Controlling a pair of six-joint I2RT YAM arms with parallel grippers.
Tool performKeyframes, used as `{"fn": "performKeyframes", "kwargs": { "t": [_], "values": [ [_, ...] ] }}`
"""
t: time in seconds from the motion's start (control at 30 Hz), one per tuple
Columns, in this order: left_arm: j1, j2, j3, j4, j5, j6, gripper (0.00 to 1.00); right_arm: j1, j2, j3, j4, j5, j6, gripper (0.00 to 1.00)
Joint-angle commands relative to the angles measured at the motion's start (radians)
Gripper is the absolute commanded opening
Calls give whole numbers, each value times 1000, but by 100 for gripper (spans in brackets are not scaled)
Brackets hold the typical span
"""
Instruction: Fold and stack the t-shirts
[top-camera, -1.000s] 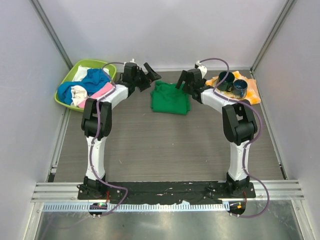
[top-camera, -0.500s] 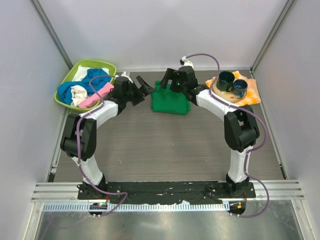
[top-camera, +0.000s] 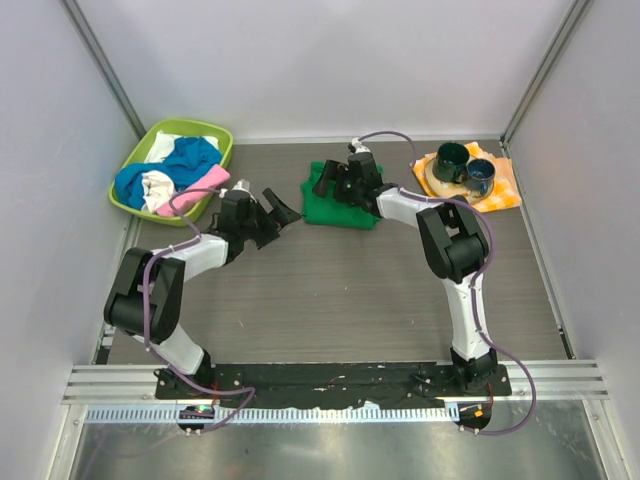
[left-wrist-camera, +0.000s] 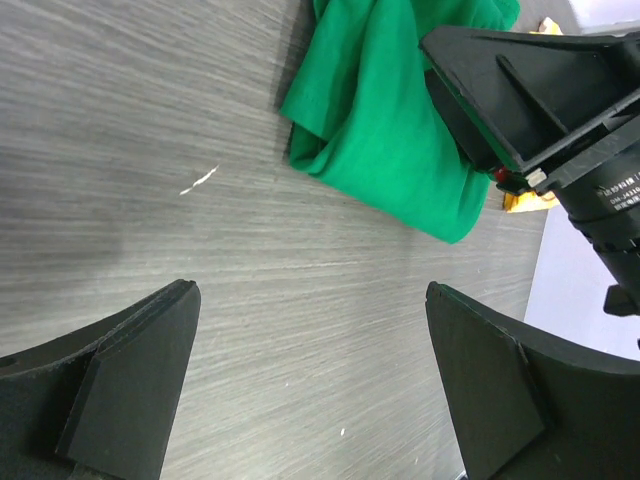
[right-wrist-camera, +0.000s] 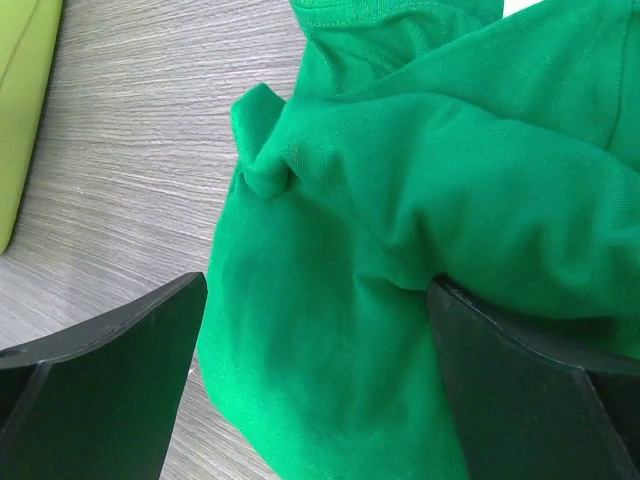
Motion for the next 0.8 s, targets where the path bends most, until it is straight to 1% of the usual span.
{"fn": "performKeyframes", "kwargs": {
  "t": [0.0, 0.07, 0.1, 0.13, 0.17, 0.2, 0.27, 0.3, 0.33, 0.4, 0.43, 0.47, 0.5, 0.53, 0.57, 0.6, 0.63, 0.67, 0.7, 0.77],
  "values": [
    [2, -85, -55, 70, -20, -9, 100, 2, -31, -107, 81, -24, 17, 98],
    [1, -105, -78, 68, -27, -8, 100, 16, -54, -175, 101, -24, 22, 98],
    [1, -129, -103, 65, -28, -6, 100, 25, -83, -248, 109, -20, 19, 98],
    [2, -141, -117, 65, -28, -6, 100, 33, -100, -285, 113, -6, 15, 98],
    [1, -155, -131, 63, -25, -8, 100, 63, -117, -326, 120, 5, 12, 98],
    [1, -189, -158, 57, -25, -6, 100, 78, -138, -410, 126, 14, 12, 98],
    [1, -229, -187, 50, -27, -8, 100, 130, -201, -500, 153, 39, 22, 98],
    [-1, -247, -215, 44, -25, -9, 100, 154, -224, -587, 167, 48, 28, 98],
    [-1, -291, -229, 33, -25, -9, 100, 172, -274, -627, 187, 62, 44, 98],
    [-6, -335, -259, 7, -28, -3, 100, 233, -324, -731, 201, 98, 55, 98],
    [-9, -382, -266, -21, -30, 0, 100, 252, -353, -759, 199, 102, 61, 98],
    [-15, -405, -273, -41, -31, 6, 100, 275, -405, -784, 196, 149, 80, 98],
    [-19, -434, -287, -59, -39, 8, 100, 314, -439, -829, 192, 163, 89, 98],
    [-25, -489, -296, -68, -42, 5, 100, 339, -468, -847, 175, 180, 95, 98],
    [-41, -522, -302, -102, -46, 5, 100, 361, -535, -857, 154, 212, 101, 98],
    [-47, -549, -304, -122, -56, 6, 100, 406, -571, -865, 131, 276, 103, 98],
    [-53, -575, -306, -140, -69, 11, 100, 424, -604, -862, 85, 316, 95, 98],
    [-58, -626, -298, -177, -70, 15, 100, 440, -672, -853, 55, 347, 78, 98],
    [-58, -646, -296, -194, -74, 18, 100, 456, -700, -819, 22, 397, 66, 99],
    [-58, -693, -278, -219, -76, 28, 100, 488, -749, -778, -75, 428, 45, 99]
  ]
}}
